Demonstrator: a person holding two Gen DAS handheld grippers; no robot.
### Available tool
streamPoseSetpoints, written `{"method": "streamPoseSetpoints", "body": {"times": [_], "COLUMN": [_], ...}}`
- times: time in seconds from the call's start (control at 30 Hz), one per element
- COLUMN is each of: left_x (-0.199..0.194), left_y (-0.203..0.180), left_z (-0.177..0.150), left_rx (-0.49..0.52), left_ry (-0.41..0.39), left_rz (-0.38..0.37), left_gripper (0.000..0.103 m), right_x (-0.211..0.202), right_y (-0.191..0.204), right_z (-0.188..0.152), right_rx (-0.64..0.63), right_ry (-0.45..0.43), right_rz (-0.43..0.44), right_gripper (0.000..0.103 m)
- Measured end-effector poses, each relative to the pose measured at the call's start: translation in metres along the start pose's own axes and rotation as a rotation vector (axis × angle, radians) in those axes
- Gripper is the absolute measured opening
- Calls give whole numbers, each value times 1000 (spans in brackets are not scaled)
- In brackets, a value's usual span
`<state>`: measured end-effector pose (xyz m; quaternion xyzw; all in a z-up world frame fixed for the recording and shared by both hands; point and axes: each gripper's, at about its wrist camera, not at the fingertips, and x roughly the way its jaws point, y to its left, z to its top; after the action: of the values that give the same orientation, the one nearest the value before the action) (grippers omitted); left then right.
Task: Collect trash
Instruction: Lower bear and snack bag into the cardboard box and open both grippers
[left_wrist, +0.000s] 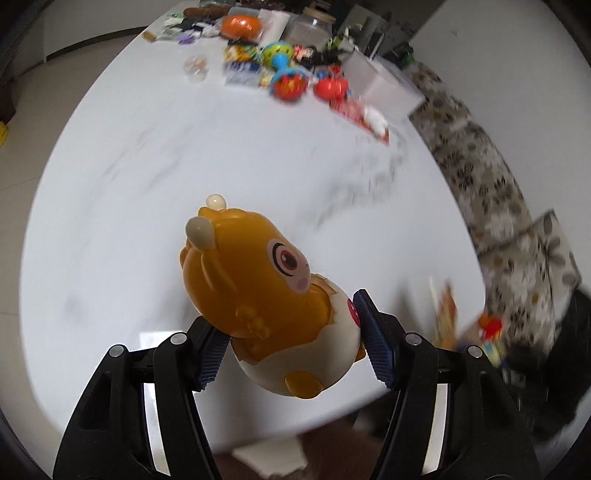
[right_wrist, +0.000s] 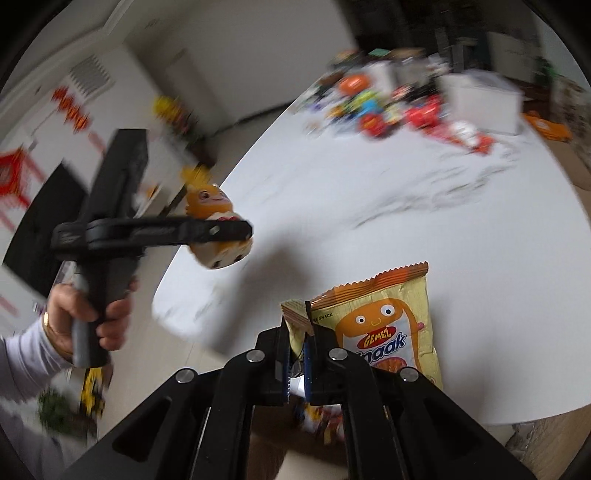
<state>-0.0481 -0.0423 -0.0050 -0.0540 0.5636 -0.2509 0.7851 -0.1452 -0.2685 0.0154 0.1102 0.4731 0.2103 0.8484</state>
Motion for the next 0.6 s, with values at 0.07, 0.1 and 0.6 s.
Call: {"method": "streamPoseSetpoints", "body": {"times": [0.07, 0.1, 0.6], "left_x": [-11, -14, 160], "left_y": [7, 11, 72], "left_z": [-35, -48, -231], "left_rx": [11, 13, -1], "left_ry": [30, 46, 342], "left_rz": [19, 25, 173], "left_gripper": [63, 63, 63], "right_x": [12, 18, 182], "right_y": [17, 26, 14], "right_z": [-12, -19, -175], "right_rx": [-50, -69, -174], "right_ry": [80, 123, 508], "right_rz": [28, 45, -50], "right_gripper": [4, 4, 4]}}
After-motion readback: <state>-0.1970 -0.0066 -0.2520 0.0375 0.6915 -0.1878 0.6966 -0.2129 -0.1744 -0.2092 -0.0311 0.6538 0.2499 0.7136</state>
